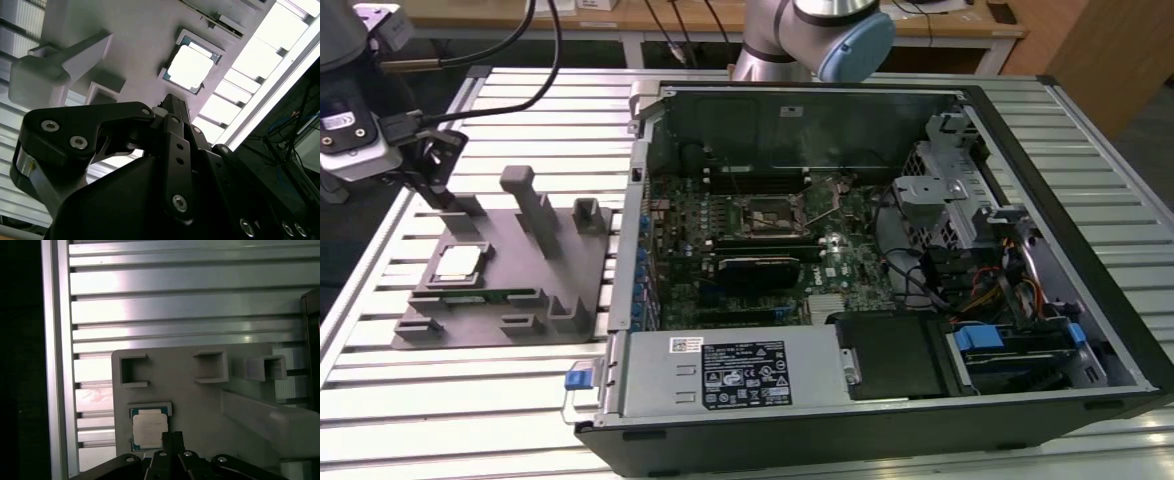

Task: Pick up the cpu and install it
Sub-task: 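Pick up the cpu and move it towards the insertion slot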

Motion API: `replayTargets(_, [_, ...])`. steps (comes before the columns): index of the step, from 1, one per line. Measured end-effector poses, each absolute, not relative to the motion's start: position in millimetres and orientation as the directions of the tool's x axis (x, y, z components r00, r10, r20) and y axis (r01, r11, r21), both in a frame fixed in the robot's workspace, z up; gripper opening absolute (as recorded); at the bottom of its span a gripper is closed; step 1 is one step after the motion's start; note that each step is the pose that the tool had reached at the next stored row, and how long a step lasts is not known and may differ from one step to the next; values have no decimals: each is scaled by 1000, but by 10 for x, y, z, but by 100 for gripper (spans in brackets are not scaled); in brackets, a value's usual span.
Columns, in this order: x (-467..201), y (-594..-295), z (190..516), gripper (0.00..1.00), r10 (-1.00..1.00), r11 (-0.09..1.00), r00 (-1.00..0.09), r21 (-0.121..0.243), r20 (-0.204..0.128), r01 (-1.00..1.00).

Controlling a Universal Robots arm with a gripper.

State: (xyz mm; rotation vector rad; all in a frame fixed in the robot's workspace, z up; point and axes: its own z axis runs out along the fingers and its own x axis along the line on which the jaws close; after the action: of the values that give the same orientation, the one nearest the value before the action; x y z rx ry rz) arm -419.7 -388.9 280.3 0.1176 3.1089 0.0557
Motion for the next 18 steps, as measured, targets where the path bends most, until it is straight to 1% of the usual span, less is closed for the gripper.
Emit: replayTargets(18, [-4265, -3889, 2613, 11, 76, 997, -997, 37, -29, 75])
